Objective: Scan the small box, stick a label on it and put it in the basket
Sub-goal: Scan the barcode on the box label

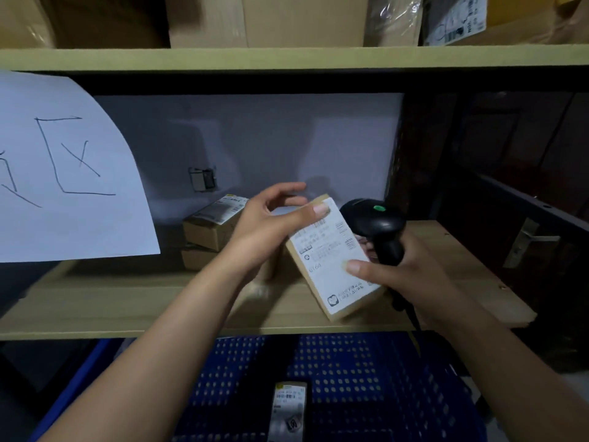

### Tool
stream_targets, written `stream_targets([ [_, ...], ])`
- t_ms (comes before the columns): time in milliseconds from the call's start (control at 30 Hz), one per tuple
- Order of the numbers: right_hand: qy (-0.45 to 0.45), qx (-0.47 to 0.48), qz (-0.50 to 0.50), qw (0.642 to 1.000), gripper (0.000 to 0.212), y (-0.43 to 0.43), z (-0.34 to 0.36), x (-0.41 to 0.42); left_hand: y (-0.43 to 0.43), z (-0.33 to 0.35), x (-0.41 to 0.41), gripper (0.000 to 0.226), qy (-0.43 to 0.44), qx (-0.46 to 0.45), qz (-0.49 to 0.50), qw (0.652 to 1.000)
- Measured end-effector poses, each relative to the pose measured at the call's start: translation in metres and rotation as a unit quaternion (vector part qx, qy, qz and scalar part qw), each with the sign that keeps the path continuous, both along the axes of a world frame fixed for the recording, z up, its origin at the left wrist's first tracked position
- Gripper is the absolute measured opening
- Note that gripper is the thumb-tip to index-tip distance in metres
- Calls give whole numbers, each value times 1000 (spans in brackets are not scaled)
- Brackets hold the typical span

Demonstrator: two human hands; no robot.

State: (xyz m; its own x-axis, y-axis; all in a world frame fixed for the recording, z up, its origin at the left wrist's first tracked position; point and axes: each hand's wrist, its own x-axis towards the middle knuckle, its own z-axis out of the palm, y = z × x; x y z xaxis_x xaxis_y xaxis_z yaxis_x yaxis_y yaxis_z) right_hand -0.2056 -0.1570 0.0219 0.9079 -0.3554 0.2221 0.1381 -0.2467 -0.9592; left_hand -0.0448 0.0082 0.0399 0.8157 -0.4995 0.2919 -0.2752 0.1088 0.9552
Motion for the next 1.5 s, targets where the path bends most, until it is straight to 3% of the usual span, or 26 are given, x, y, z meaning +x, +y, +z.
stream_targets([
  [67, -20, 30, 1, 999, 34, 10, 2, 2, -9, -5, -3, 71, 46, -56, 32, 997],
  [133, -32, 36, -44, 998, 33, 13, 3, 8, -16, -18, -9, 84, 145, -129, 5, 981],
  [200, -47, 79, -77, 993, 45, 16, 4, 10, -18, -36, -25, 74, 238, -165, -76, 954],
  [267, -45, 81, -91, 992, 41, 18, 5, 12, -19, -57, -43, 53, 286, -166, -119, 936],
  [367, -57, 80, -128, 987, 16, 13, 3, 10, -18, -75, -47, 38, 234, -151, -78, 957],
  [467, -76, 99, -161, 979, 29, 8, 8, -1, -12, -81, -28, 38, 123, -99, 36, 987],
  [533, -71, 142, -106, 982, 35, 13, 15, -10, -9, -88, -17, 39, 87, -65, 78, 991],
  [667, -20, 167, -12, 986, 39, 35, 24, -19, -9, -98, -5, 40, 87, -65, 112, 988],
  [767, -9, 144, -15, 989, 30, 41, 22, -17, -10, -100, -5, 36, 88, -63, 116, 987],
  [1033, -8, 111, -37, 993, 33, 41, 19, -16, -11, -96, -3, 28, 101, -80, 110, 986],
  [1267, -3, 89, -41, 995, 26, 39, 18, -16, -10, -98, -1, 37, 99, -75, 116, 985],
  [1500, 5, 82, -48, 995, 33, 39, 17, -14, -8, -101, 2, 36, 95, -78, 117, 986],
])
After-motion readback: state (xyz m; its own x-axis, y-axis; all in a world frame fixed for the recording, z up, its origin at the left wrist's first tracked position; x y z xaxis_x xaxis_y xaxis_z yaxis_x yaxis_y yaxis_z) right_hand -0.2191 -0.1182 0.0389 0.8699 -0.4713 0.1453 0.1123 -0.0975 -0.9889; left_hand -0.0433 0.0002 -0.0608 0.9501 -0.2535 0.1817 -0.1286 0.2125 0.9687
